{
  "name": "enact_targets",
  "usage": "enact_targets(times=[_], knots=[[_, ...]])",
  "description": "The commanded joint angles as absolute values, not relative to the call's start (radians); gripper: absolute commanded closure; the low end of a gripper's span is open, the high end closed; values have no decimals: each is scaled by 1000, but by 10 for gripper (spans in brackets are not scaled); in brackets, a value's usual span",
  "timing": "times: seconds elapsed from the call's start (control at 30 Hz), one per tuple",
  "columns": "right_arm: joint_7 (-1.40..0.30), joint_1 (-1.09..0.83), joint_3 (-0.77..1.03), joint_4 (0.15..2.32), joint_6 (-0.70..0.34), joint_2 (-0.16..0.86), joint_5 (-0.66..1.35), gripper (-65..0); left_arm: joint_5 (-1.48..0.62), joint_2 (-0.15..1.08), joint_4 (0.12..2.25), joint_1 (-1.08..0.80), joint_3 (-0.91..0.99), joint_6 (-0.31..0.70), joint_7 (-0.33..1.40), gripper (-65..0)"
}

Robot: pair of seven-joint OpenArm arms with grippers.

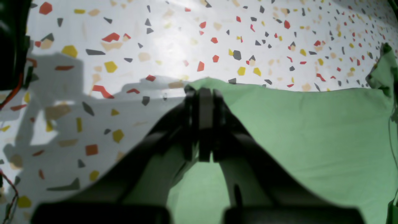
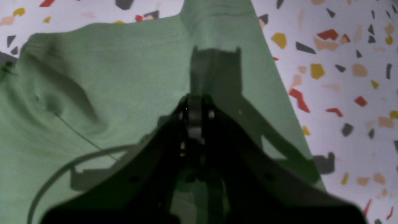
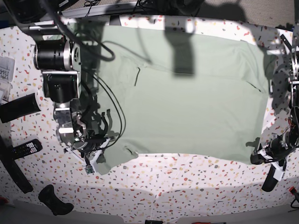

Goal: Fold the T-shirt properly
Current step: 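Lift the hem with both grippers and fold it toward the collar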

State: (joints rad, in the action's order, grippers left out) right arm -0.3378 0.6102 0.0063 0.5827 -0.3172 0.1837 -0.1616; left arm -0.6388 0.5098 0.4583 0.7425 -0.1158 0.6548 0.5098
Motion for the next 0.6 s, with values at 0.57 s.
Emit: enact_targets(times=[0.57], knots=[[-494,699,8,710,-479,191,-63,0,-656,524,473,779,-111,658,501,0]])
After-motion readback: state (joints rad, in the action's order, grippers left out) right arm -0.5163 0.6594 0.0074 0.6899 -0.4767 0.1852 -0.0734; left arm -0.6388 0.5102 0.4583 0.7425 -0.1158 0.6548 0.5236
